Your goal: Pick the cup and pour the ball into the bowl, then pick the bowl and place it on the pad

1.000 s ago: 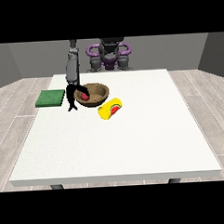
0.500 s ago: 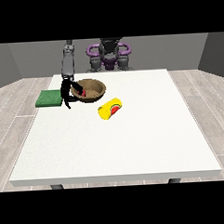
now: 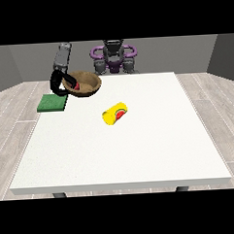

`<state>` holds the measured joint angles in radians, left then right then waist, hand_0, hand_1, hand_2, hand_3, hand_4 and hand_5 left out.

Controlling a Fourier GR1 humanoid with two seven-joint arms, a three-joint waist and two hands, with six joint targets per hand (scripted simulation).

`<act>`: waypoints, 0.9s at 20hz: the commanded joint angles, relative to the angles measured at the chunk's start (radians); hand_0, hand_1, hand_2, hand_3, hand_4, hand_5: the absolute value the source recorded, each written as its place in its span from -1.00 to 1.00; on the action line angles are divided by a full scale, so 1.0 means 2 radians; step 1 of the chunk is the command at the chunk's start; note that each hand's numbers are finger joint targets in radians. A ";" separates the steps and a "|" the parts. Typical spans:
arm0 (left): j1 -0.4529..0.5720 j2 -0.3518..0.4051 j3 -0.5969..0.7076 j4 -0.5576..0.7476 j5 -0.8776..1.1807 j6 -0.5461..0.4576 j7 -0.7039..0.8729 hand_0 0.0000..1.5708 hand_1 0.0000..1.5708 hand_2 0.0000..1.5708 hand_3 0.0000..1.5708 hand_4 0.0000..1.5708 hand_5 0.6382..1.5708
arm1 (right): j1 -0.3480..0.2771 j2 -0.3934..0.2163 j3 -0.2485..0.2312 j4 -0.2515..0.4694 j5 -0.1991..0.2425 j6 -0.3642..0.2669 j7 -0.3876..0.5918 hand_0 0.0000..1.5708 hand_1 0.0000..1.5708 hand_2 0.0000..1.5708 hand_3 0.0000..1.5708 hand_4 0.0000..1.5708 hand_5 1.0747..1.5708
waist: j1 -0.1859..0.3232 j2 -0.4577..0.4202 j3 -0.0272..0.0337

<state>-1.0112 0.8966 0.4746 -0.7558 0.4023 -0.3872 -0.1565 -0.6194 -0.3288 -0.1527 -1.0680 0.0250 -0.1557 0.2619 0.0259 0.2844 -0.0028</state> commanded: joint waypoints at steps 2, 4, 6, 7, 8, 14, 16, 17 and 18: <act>0.019 0.022 0.008 0.017 -0.008 -0.011 -0.035 -1.00 -1.00 -1.00 -1.00 -1.00 0.93 | -0.019 0.004 0.005 0.002 0.001 0.005 0.013 1.00 1.00 1.00 1.00 0.65 0.68 | -0.016 0.016 0.0012; 0.031 -0.005 -0.004 0.010 -0.013 0.008 -0.031 -1.00 -1.00 -1.00 -1.00 -1.00 0.93 | -0.017 0.021 0.019 0.010 0.014 -0.006 0.035 1.00 1.00 1.00 1.00 0.65 0.68 | -0.017 -0.014 0.0013; 0.023 0.013 -0.002 0.002 -0.006 0.000 -0.014 -1.00 -1.00 -1.00 -1.00 -1.00 0.93 | -0.010 -0.013 0.001 0.035 0.011 0.019 -0.013 1.00 1.00 1.00 1.00 0.64 0.74 | -0.017 0.001 0.0016; 0.024 0.013 0.002 -0.002 -0.008 0.007 -0.025 -1.00 -1.00 -1.00 -1.00 -1.00 0.93 | 0.007 -0.028 0.009 0.035 0.022 0.035 -0.048 1.00 1.00 1.00 1.00 0.65 0.79 | -0.023 0.015 0.0017; 0.013 0.006 0.000 -0.018 -0.007 0.025 -0.020 -1.00 -1.00 -1.00 -1.00 -1.00 0.93 | -0.015 -0.048 -0.015 0.059 0.006 0.050 -0.055 1.00 1.00 1.00 1.00 0.65 0.77 | -0.019 0.024 0.0020; 0.040 0.008 0.004 -0.040 0.004 0.018 -0.016 -1.00 -1.00 -1.00 -1.00 -1.00 0.92 | 0.006 -0.118 -0.067 0.121 -0.022 0.112 -0.119 1.00 1.00 1.00 0.89 0.67 0.85 | -0.014 0.024 0.0021; 0.041 0.002 0.001 -0.051 0.002 0.030 -0.015 -1.00 -1.00 -1.00 -1.00 -1.00 0.92 | 0.008 -0.100 -0.080 0.136 -0.035 0.108 -0.158 1.00 1.00 1.00 0.50 0.64 0.85 | -0.021 0.031 0.0022; 0.027 0.021 0.007 -0.056 0.003 0.035 -0.012 -1.00 -1.00 -1.00 -1.00 -1.00 0.92 | -0.006 -0.120 -0.091 0.153 -0.043 0.122 -0.153 1.00 1.00 1.00 0.54 0.63 0.86 | -0.017 0.047 0.0023; 0.034 0.021 0.008 -0.063 0.011 0.011 -0.018 -1.00 -1.00 -1.00 -1.00 -1.00 0.92 | -0.017 -0.137 -0.106 0.167 -0.050 0.128 -0.160 1.00 1.00 1.00 0.41 0.65 0.86 | 0.000 0.059 0.0023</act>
<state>-0.9499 0.9269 0.4869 -0.8381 0.4084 -0.3458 -0.1900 -0.6289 -0.5398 -0.2982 -0.8227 -0.0370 0.0543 0.0102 -0.0075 0.3582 0.0015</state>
